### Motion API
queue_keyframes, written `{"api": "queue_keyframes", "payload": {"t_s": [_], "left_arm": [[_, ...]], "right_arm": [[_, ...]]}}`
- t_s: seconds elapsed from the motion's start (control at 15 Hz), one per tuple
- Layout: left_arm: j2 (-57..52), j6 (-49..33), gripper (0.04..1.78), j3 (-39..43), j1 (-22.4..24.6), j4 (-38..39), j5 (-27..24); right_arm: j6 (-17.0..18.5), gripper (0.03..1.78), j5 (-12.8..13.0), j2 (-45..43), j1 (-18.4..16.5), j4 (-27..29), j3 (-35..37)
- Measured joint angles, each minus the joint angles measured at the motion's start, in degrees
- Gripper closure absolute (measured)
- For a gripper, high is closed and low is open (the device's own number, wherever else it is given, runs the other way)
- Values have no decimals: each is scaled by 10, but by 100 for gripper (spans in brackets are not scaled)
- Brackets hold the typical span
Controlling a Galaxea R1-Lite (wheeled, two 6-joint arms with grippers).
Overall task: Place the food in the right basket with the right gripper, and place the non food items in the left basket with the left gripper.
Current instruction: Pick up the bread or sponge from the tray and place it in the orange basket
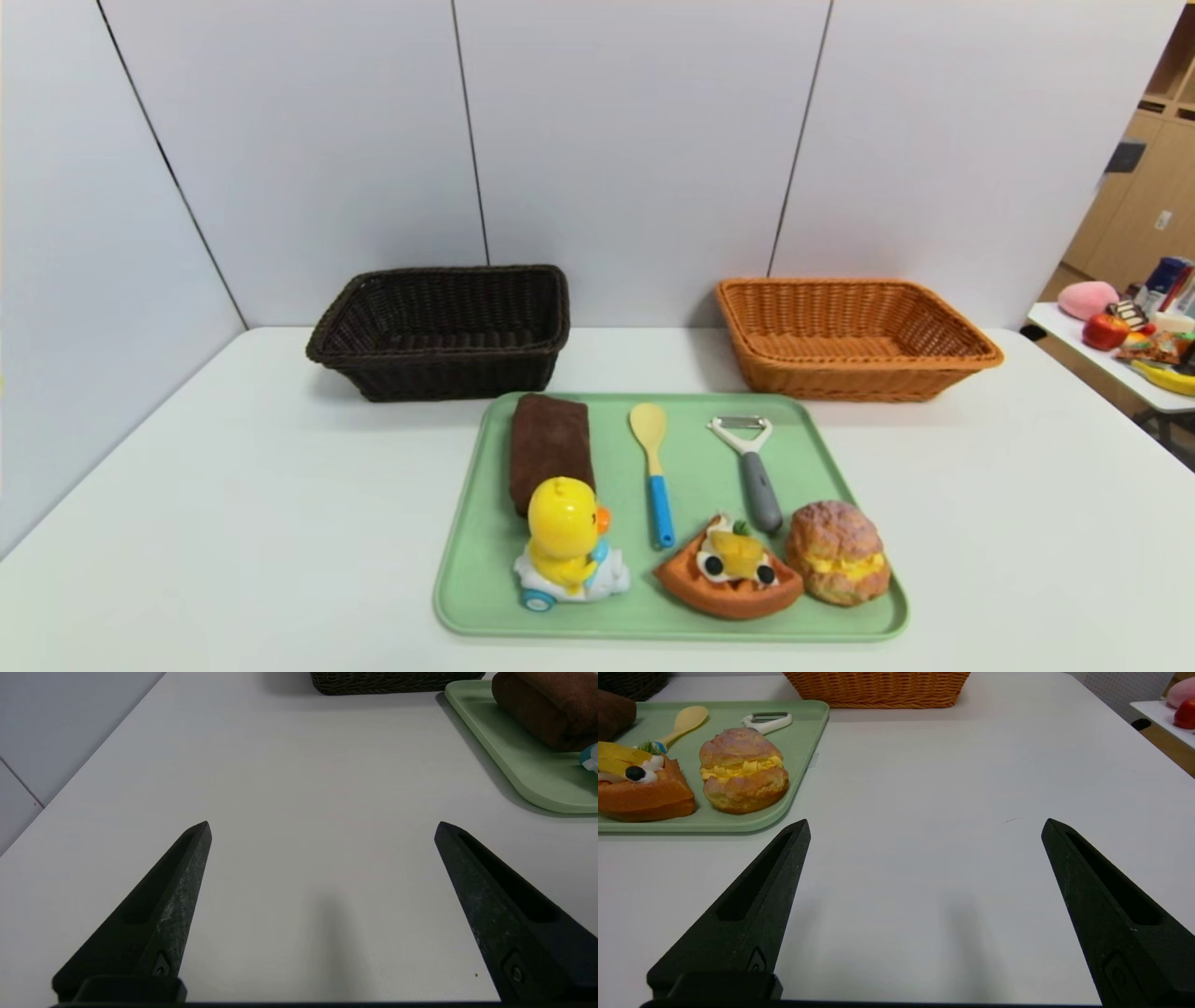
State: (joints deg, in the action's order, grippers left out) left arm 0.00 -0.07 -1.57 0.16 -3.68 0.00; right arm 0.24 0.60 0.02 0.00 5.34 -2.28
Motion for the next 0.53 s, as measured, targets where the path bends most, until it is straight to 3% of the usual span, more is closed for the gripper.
{"api": "queue_keyframes", "payload": {"t_s": [0.33, 0.53], "left_arm": [[0, 20, 13, -4, 0, 0, 0], [12, 34, 13, -79, 0, -25, -36]], "right_arm": [[-17, 10, -5, 0, 0, -25, 6], [-23, 10, -51, 3, 0, -43, -43]]}}
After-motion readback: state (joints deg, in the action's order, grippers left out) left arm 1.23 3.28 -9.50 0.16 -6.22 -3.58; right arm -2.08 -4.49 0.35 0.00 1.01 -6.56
